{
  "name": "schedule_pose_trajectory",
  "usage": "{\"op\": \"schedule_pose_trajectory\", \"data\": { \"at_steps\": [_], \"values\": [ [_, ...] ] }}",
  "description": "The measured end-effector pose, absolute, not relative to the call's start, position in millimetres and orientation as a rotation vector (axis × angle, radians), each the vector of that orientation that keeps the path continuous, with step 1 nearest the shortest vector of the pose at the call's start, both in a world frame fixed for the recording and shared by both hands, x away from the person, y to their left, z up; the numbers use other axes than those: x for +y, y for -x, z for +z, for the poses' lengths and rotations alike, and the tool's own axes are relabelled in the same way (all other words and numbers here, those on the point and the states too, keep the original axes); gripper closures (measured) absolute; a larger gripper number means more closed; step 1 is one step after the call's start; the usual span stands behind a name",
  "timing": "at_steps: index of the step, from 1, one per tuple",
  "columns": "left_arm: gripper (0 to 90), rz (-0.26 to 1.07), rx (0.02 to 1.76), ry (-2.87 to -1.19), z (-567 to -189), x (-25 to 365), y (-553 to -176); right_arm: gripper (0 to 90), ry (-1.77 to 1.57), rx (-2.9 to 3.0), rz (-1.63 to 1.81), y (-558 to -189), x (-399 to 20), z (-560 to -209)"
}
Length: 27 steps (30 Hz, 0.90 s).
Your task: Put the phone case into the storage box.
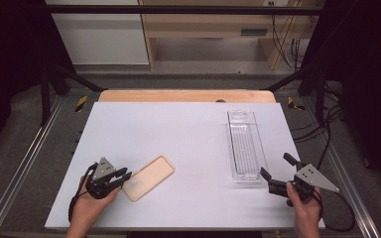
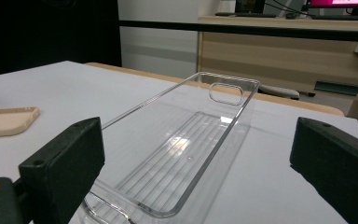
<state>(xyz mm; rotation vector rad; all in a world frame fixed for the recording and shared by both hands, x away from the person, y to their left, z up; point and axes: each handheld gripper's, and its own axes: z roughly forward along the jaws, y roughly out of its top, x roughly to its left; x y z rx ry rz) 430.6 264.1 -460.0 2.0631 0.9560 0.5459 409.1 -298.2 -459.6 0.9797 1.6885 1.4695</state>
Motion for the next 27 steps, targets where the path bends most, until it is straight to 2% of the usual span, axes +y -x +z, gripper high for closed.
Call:
{"op": "schedule_pose_trajectory", "data": {
  "at_steps": [1, 7, 9, 10, 11, 13, 19, 27],
  "values": [
    [70.3, 0.557, 0.952, -2.057, -459.9, 263.9, -430.7, 3.5, -0.980, 1.689, 1.470, -409.1, -298.2, -459.6],
    [49.0, 0.585, 0.971, -2.020, -462.3, 262.0, -434.3, 3.5, -0.976, 1.690, 1.468, -409.1, -297.4, -459.6],
    [44.8, 0.588, 0.971, -2.009, -462.7, 262.0, -435.7, 3.5, -0.976, 1.691, 1.467, -409.1, -297.2, -459.6],
    [40.9, 0.595, 0.976, -2.007, -462.9, 261.6, -436.2, 3.5, -0.976, 1.692, 1.466, -409.1, -297.3, -459.6],
    [32.9, 0.600, 0.982, -2.004, -463.2, 261.4, -436.6, 3.5, -0.975, 1.693, 1.465, -409.2, -297.2, -459.7],
    [30.5, 0.605, 0.985, -2.007, -464.1, 261.3, -437.7, 3.5, -0.975, 1.695, 1.464, -409.2, -297.2, -459.7],
    [9.0, 0.592, 1.010, -2.024, -469.3, 261.3, -442.7, 3.5, -0.976, 1.698, 1.465, -409.3, -296.7, -459.9],
    [7.2, 0.544, 1.024, -2.047, -475.5, 262.3, -447.4, 3.5, -0.973, 1.703, 1.462, -409.5, -296.3, -460.1]
  ]
}}
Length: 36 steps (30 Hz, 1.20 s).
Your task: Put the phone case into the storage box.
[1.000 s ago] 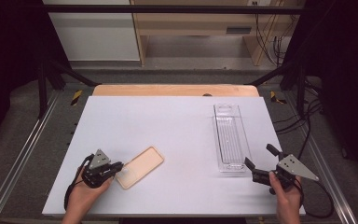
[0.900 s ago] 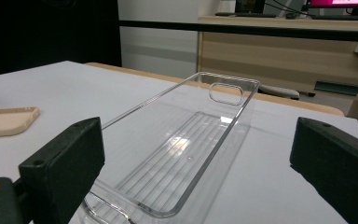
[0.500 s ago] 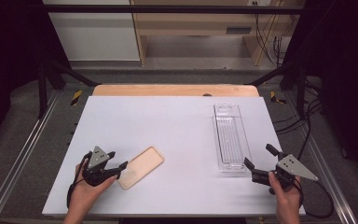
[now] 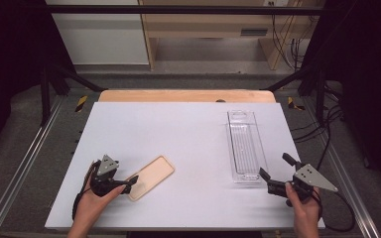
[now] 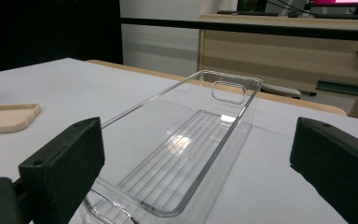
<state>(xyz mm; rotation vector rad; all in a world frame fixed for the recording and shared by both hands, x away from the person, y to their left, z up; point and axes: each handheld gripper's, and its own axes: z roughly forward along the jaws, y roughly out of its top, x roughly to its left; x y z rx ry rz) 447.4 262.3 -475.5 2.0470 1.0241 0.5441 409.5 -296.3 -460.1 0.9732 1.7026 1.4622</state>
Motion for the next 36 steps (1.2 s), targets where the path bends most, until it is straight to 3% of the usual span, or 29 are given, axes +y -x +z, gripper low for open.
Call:
{"op": "schedule_pose_trajectory", "data": {
  "at_steps": [12, 16, 27, 29, 36],
  "values": [
    [7.8, 0.496, 1.030, -2.083, -481.0, 262.0, -449.8, 3.5, -0.971, 1.705, 1.456, -409.6, -295.8, -460.3],
    [11.7, 0.484, 1.028, -2.084, -481.1, 262.0, -449.9, 3.5, -0.972, 1.705, 1.455, -409.6, -295.9, -460.4],
    [42.2, 0.472, 1.013, -2.077, -478.3, 264.2, -450.0, 3.5, -0.970, 1.711, 1.455, -410.1, -295.0, -460.7],
    [51.8, 0.458, 1.002, -2.081, -478.3, 264.3, -449.8, 3.5, -0.969, 1.711, 1.454, -410.0, -294.8, -460.6],
    [65.3, 0.440, 0.993, -2.107, -480.0, 264.6, -450.0, 3.5, -0.968, 1.715, 1.451, -410.2, -294.9, -460.8]
  ]
}}
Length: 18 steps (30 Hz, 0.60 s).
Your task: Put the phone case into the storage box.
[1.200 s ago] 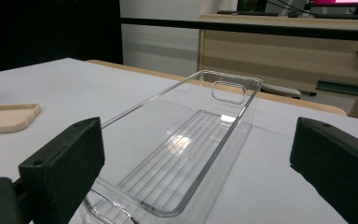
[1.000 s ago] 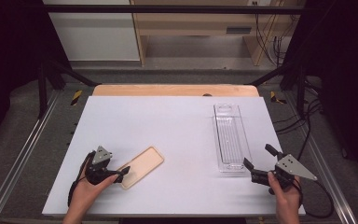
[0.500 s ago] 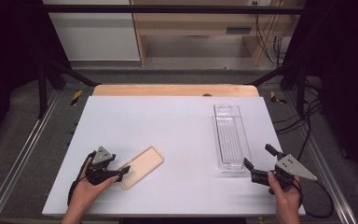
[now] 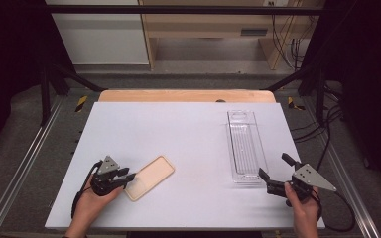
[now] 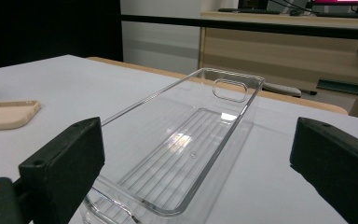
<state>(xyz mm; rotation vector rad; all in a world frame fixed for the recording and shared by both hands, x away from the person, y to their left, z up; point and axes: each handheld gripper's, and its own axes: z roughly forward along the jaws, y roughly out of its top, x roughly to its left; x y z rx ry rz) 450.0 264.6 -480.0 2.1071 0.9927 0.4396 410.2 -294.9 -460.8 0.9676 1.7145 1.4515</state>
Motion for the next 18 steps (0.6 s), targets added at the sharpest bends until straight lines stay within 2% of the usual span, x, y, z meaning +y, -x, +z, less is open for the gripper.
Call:
{"op": "schedule_pose_trajectory", "data": {
  "at_steps": [9, 18],
  "values": [
    [83.3, 0.373, 0.989, -2.099, -483.3, 268.5, -452.8, 3.5, -0.969, 1.718, 1.449, -410.7, -293.8, -461.3],
    [87.5, 0.390, 0.959, -2.124, -482.3, 267.6, -453.0, 3.5, -0.966, 1.714, 1.452, -410.4, -293.7, -460.9]
  ]
}}
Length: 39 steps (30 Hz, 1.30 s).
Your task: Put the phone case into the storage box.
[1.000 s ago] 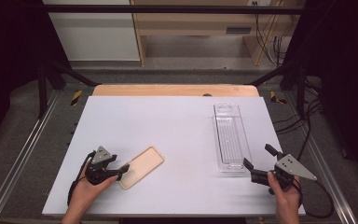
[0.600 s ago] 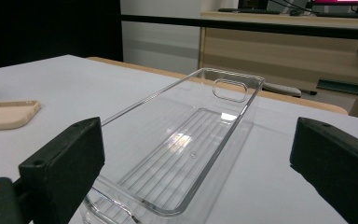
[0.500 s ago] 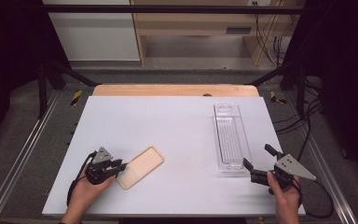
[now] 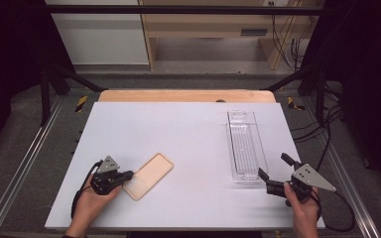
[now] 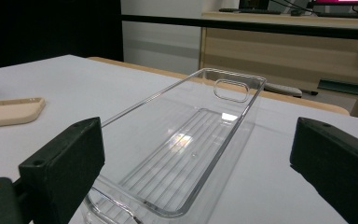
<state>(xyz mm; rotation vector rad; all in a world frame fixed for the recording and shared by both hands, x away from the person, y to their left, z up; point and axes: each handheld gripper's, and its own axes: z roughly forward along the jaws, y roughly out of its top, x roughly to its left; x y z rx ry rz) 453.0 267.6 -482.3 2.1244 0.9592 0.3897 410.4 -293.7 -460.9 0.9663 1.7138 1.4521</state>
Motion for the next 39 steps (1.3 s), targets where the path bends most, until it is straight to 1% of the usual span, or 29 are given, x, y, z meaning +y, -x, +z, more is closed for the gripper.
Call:
{"op": "schedule_pose_trajectory", "data": {
  "at_steps": [6, 10, 11, 12, 15, 16, 18, 22, 23, 28, 33, 39],
  "values": [
    [87.7, 0.382, 0.936, -2.102, -476.2, 271.0, -450.9, 2.8, -0.941, 1.717, 1.441, -407.0, -289.5, -456.6],
    [87.6, 0.392, 0.906, -2.088, -462.1, 270.3, -445.5, 2.3, -0.877, 1.721, 1.442, -402.5, -277.3, -443.9],
    [87.6, 0.397, 0.884, -2.092, -454.2, 266.4, -444.5, 2.4, -0.822, 1.742, 1.422, -402.3, -268.4, -434.1],
    [87.6, 0.397, 0.884, -2.092, -454.2, 266.4, -444.5, 2.6, -0.798, 1.761, 1.409, -402.9, -263.1, -429.3],
    [87.7, 0.380, 0.853, -2.105, -444.2, 258.1, -446.4, 2.6, -0.745, 1.802, 1.380, -404.8, -251.3, -420.2],
    [87.6, 0.377, 0.842, -2.121, -441.1, 254.6, -447.5, 2.8, -0.688, 1.862, 1.349, -407.4, -237.8, -412.3],
    [87.6, 0.365, 0.817, -2.156, -434.8, 246.7, -450.5, 2.8, -0.658, 1.891, 1.316, -408.7, -230.6, -408.7],
    [87.6, 0.365, 0.768, -2.228, -417.4, 230.9, -459.1, 2.8, -0.548, 1.998, 1.260, -419.4, -199.3, -396.4],
    [87.6, 0.363, 0.759, -2.234, -413.4, 227.6, -461.6, 2.8, -0.548, 1.998, 1.260, -419.4, -199.3, -396.4],
    [87.7, 0.340, 0.722, -2.264, -399.9, 215.5, -471.3, 3.0, -0.471, 2.106, 1.221, -430.4, -171.0, -393.3],
    [87.6, 0.340, 0.704, -2.303, -395.1, 206.1, -476.3, 4.5, -0.357, 2.220, 1.150, -437.2, -142.4, -394.7],
    [87.6, 0.333, 0.685, -2.313, -389.3, 197.0, -478.5, 4.7, -0.282, 2.281, 1.108, -438.1, -122.7, -395.5]
  ]
}}
